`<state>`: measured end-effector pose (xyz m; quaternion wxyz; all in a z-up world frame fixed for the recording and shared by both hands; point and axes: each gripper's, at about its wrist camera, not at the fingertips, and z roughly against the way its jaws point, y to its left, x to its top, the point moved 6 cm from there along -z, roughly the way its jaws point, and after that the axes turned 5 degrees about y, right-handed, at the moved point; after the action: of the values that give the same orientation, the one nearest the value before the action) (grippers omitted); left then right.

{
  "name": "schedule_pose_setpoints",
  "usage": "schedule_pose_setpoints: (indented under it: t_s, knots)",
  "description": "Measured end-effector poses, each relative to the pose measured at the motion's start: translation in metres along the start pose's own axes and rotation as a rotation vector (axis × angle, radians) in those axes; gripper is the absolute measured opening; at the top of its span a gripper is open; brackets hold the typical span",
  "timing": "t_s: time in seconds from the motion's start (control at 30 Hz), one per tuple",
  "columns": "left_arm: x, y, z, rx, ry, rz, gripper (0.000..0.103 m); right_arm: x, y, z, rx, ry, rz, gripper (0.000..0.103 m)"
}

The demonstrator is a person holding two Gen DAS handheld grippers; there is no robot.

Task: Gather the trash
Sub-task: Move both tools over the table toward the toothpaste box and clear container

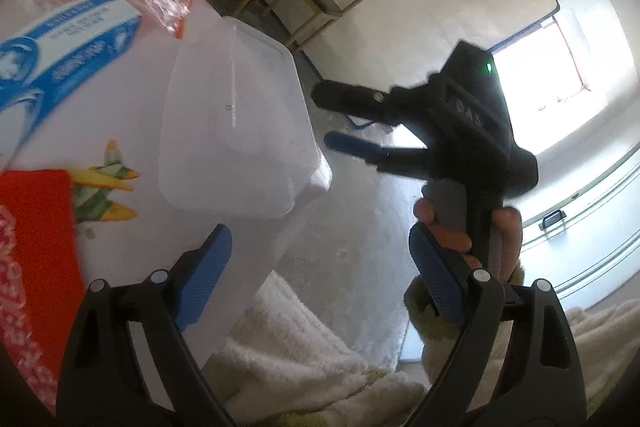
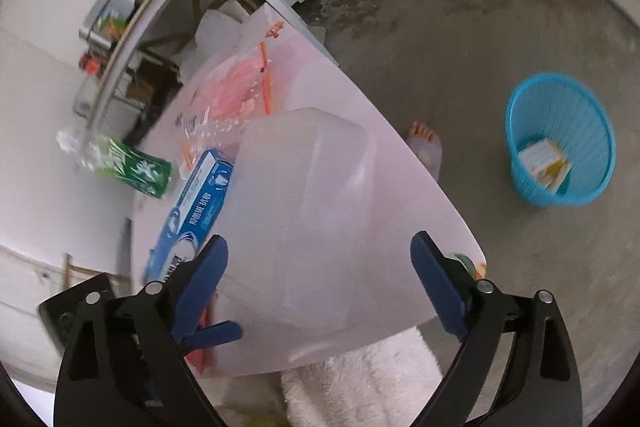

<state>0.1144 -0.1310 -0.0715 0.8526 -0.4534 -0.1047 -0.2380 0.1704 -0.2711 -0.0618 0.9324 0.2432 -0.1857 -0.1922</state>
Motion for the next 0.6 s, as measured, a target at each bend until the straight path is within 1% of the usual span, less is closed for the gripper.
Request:
schedule_pose_setpoints:
  t_s: [0.1, 0.2, 0.27, 0.43, 0.6]
  knots:
    - [-0.006, 0.004, 0.018, 0.039, -0.041, 0.003, 0.086, 0.005, 0.015, -0.009, -0.067, 0.006, 0.038, 0.096]
    - [-0.011, 0.009, 0.039, 0.08, -0.087, 0.009, 0.086, 0.011, 0.02, -0.022, -0.141, 0.013, 0.018, 0.096]
    - [-0.012, 0.011, 0.051, 0.095, -0.109, 0.013, 0.086, 0.016, 0.02, -0.027, -0.19, 0.001, -0.001, 0.096]
    - [-0.01, 0.02, 0.072, 0.117, -0.154, 0.033, 0.086, 0.02, 0.03, -0.036, -0.233, -0.009, -0.003, 0.096]
    - [-0.017, 0.021, 0.085, 0.152, -0.178, 0.014, 0.086, 0.018, 0.038, -0.044, -0.27, -0.027, 0.02, 0.096]
